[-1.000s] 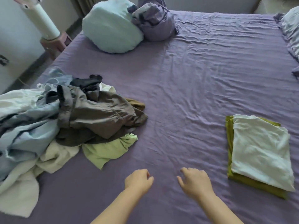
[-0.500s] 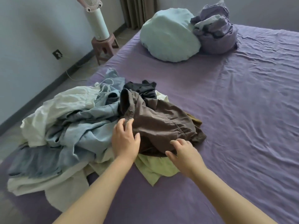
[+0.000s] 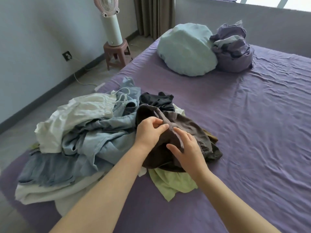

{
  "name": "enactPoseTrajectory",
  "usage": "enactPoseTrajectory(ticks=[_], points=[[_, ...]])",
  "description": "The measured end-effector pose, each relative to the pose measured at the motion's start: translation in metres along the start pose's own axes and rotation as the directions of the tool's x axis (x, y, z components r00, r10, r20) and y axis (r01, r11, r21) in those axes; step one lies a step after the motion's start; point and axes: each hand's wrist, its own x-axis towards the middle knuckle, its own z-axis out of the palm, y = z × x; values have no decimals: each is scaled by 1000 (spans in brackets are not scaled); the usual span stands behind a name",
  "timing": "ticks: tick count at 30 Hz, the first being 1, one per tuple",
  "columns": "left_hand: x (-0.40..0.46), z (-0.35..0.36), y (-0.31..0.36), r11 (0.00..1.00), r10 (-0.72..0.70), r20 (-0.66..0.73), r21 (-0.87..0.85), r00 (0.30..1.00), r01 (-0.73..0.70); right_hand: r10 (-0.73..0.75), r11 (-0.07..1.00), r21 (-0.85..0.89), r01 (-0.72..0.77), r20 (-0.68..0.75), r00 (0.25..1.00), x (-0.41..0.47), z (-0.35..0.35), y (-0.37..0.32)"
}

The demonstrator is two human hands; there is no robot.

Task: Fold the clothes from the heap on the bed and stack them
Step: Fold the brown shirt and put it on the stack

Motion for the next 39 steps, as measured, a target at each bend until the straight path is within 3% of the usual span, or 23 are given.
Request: enactPoseTrajectory(ticks=[6,12,17,21,26,29,32,35,39], points=[[-18,-26,81,973,41,66,-231,997,-25,26,995,103,-4,-204,979,0,-58,-51],[-57,-55,166,925,41,175,-378,984,28,-31,992,115,60,-246,969,-10,-128,-95],[-107,-89,247,855,246,161,-500,956,-136,-36,964,232,130,-370,928,-33,-214,-140],[-137,-120,272,862,357,51,-404,933,-308,46,879,467,98,-288,957,-65,-304,-162],[-173,-95,265,931,358,390,-214,848,-295,88,836,546,61,-243,966,-120,-389,-165],[-201,-56,275,924,353,492,-318,796,-213,92,841,539,39,-215,972,-153,-421,-162],[-225,-16,293,906,387,604,-389,697,-165,101,844,536,27,-208,973,-186,-445,-156],[-249,21,316,897,400,674,-427,620,-114,111,823,567,36,-223,969,-217,-466,-147],[-274,54,337,915,380,683,-376,623,-145,137,821,570,36,-258,956,-259,-502,-128]])
